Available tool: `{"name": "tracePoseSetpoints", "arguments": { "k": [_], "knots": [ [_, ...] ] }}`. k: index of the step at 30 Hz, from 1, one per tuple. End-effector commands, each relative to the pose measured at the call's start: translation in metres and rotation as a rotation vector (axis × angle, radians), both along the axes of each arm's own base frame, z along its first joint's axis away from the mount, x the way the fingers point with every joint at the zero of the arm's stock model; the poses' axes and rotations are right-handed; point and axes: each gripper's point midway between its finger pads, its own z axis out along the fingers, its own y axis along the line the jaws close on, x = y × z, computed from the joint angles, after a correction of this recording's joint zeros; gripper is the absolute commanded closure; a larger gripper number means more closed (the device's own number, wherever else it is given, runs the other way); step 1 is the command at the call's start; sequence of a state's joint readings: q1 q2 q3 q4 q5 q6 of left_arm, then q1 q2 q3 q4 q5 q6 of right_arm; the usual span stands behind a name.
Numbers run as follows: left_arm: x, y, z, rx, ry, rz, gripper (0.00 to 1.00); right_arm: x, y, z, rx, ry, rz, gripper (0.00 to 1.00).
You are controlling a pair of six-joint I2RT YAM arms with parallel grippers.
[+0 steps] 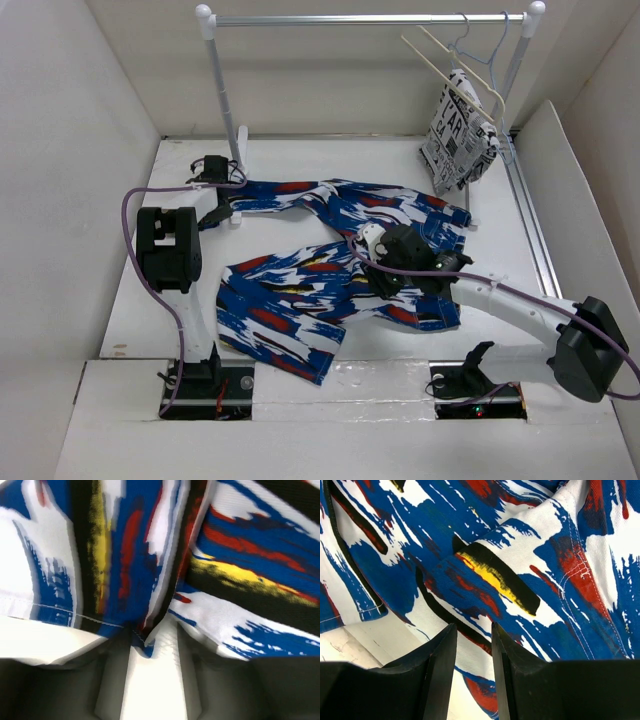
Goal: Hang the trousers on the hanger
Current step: Flatten out the trousers at the center of the board.
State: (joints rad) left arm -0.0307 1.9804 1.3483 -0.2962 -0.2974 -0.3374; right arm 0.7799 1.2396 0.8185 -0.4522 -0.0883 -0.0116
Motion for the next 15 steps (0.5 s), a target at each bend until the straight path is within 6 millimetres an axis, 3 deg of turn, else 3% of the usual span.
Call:
{"name": "tracePoseSetpoints", "arguments": {
  "k": [1, 2, 4, 8, 11, 12, 14, 15],
  "knots": [
    [-0.010, 0.008, -0.006, 0.024, 0.061, 0.027, 0.76, 0.013, 0.013, 0.021, 0.056, -0.060, 0.021, 0.60],
    [-0.012, 0.009, -0.009, 0.027, 0.071, 0.033, 0.95, 0.014, 0.014, 0.024, 0.058, -0.065, 0.019, 0.60],
    [-0.015, 0.009, -0.007, 0.022, 0.073, 0.045, 1.00, 0.015, 0.013, 0.025, 0.055, -0.066, 0.018, 0.60],
    [-0.024, 0.008, 0.010, 0.014, 0.041, 0.050, 1.00, 0.018, 0.011, 0.027, 0.052, -0.078, 0.014, 0.58],
    [-0.036, 0.001, 0.035, -0.027, 0.029, 0.045, 1.00, 0.021, 0.009, 0.029, 0.047, -0.085, 0.019, 0.55],
    [-0.043, -0.001, 0.055, -0.043, 0.003, 0.046, 1.00, 0.022, 0.009, 0.030, 0.045, -0.089, 0.019, 0.54],
    [-0.054, -0.017, 0.071, -0.131, -0.023, 0.026, 1.00, 0.023, 0.005, 0.029, 0.039, -0.092, 0.017, 0.55],
    [-0.061, -0.022, 0.097, -0.165, -0.079, 0.016, 1.00, 0.024, 0.002, 0.027, 0.037, -0.088, 0.009, 0.54]
  ]
}}
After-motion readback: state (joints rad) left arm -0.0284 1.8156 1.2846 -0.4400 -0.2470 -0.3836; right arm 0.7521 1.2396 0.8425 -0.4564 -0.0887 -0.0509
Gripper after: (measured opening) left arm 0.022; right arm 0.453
